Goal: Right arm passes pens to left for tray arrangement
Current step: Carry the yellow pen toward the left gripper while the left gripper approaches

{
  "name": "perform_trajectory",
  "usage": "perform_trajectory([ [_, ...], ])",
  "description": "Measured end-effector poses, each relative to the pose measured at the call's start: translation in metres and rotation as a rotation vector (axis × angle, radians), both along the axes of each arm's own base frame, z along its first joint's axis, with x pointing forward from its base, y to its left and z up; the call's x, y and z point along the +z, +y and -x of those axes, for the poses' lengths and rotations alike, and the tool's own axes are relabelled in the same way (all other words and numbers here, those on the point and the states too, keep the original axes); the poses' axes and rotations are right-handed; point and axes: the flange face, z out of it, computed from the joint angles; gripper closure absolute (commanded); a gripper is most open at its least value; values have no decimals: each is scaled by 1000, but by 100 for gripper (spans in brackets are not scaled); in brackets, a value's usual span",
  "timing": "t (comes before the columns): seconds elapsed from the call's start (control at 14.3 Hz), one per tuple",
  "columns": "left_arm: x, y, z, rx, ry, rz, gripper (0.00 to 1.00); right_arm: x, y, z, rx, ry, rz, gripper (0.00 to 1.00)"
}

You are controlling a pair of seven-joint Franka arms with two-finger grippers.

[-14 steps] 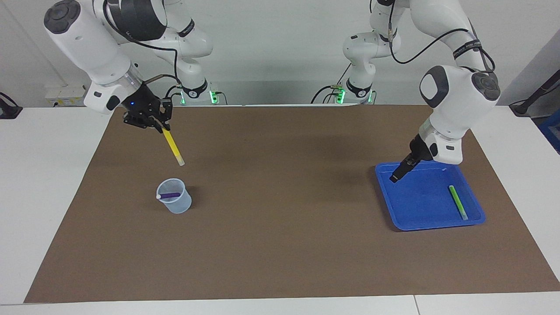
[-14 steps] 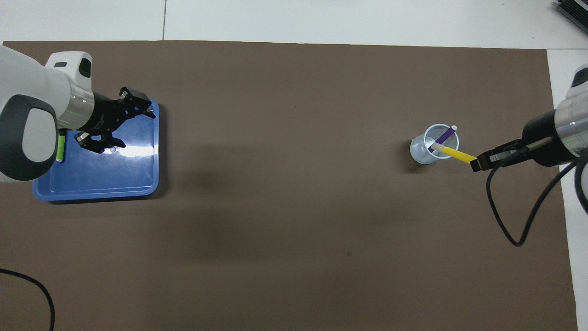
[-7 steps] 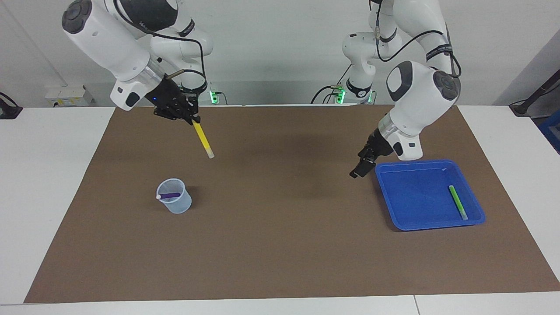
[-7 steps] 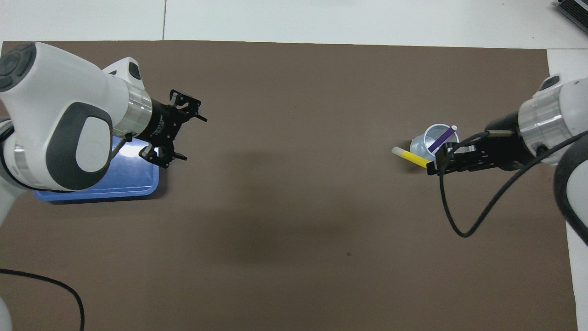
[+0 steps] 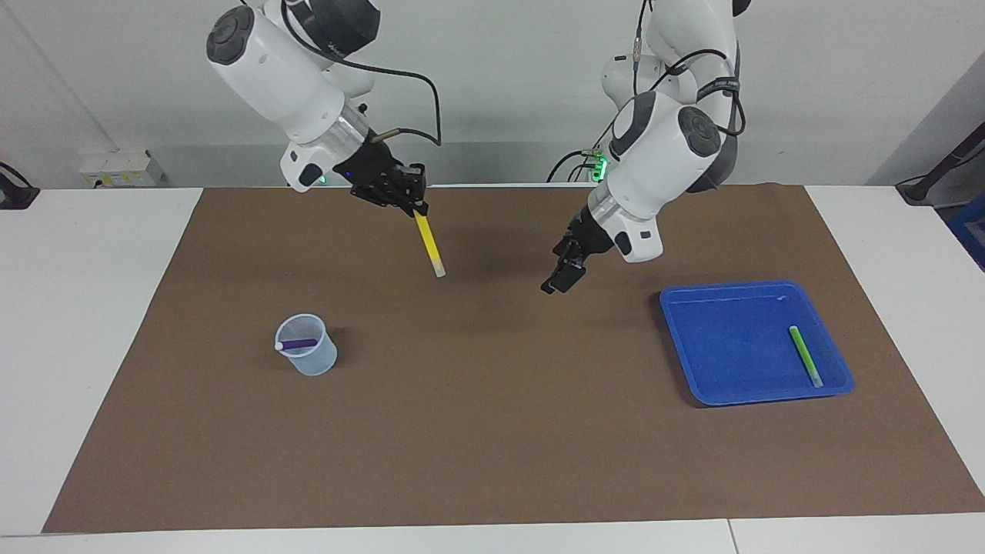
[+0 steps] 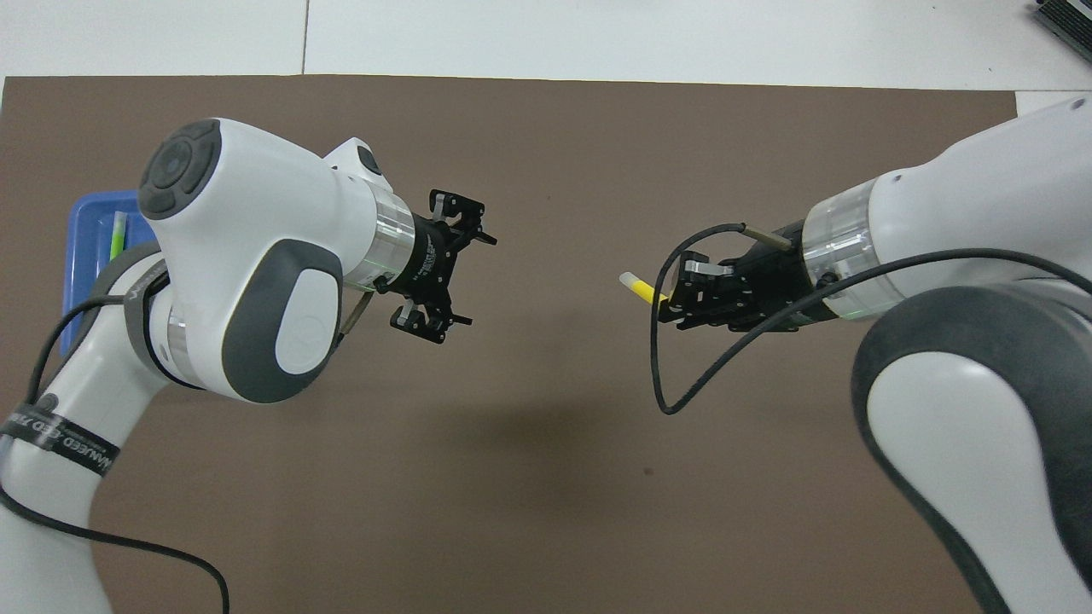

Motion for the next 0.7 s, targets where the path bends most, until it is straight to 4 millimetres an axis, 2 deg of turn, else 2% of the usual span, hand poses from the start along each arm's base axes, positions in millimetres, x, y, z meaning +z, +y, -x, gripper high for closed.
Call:
perform_trajectory([
  [0.14,7,-15,6,62,20,38,0,-3,17,4,-27,2,-1,90],
  [0.28,13,-34,13,113,12,69,0,-8,25,6,-38,2,-1,90],
  [0.49,18,-63,28,148,-5,100,0,-11,24,6,-48,7,0,90],
  [0.7,11,-85,44,159,-27,119,0,-14,24,6,-55,15,3,90],
])
